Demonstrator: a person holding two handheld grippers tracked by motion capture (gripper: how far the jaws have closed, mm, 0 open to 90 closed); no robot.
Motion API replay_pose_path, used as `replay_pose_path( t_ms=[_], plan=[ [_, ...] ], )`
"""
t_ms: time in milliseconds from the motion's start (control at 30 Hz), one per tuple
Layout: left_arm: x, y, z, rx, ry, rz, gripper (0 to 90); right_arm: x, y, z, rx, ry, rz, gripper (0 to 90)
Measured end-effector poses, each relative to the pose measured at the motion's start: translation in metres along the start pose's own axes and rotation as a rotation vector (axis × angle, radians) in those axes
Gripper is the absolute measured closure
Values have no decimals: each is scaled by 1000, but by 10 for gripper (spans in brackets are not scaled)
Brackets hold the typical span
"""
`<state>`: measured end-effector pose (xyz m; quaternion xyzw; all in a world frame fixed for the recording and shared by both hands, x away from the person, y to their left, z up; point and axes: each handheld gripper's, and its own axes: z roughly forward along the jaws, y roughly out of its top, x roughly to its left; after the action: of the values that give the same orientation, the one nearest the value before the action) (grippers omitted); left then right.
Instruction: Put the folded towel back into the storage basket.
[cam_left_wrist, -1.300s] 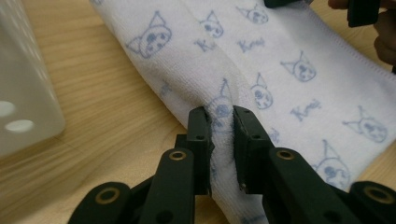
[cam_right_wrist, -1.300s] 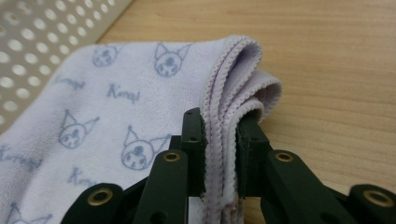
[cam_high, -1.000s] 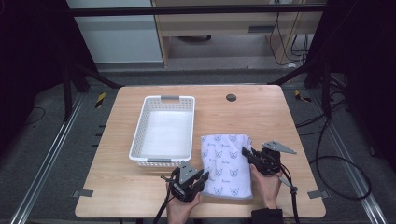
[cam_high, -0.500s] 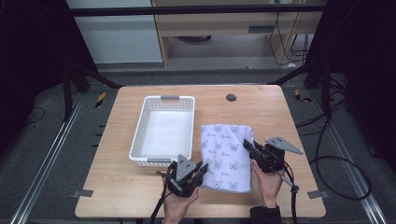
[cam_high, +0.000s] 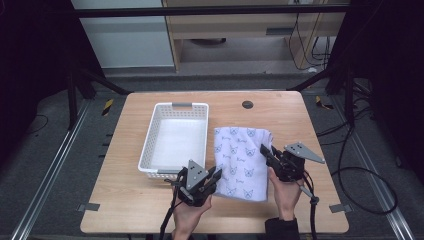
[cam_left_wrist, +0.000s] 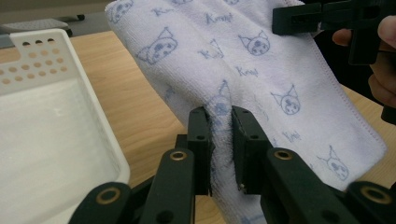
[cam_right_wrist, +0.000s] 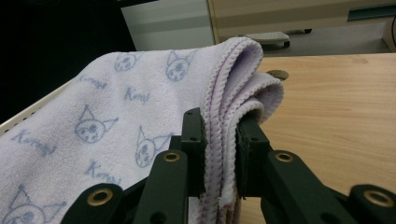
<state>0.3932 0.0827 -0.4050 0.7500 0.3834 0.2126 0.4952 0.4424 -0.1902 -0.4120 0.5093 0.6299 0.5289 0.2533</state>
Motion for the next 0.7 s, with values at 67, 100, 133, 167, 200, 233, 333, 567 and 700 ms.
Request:
replay_pose_path(
  t_ms=[67, 100, 133, 167, 200, 233, 333, 567, 700],
  plan=[
    [1, 3, -2, -5, 3, 4, 779, 2, 3, 0, -9, 0, 4, 765],
    [1, 4, -3, -10, 5, 6, 780, 3, 4, 0, -15, 1, 3, 765],
    [1, 4, -3, -10, 5, 6, 780, 3, 4, 0, -15, 1, 3, 765],
    [2, 6, -4, -15, 9, 7, 780, 4, 6, -1, -22, -1, -2, 765],
    [2, 8, -5, -18, 10, 8, 780, 5, 9, -1, -30, 1, -5, 765],
    [2, 9, -6, -23, 10, 9, 780, 6, 11, -1, -34, 0, -8, 765],
    [4, 15, -8, -37, 17, 11, 780, 8, 18, 0, -42, 3, -8, 765],
    [12, 25, -12, -50, 31, 15, 780, 15, 31, 3, -59, 6, -25, 765],
    [15, 29, -13, -58, 38, 10, 780, 19, 37, 6, -60, 0, -29, 765]
  ],
)
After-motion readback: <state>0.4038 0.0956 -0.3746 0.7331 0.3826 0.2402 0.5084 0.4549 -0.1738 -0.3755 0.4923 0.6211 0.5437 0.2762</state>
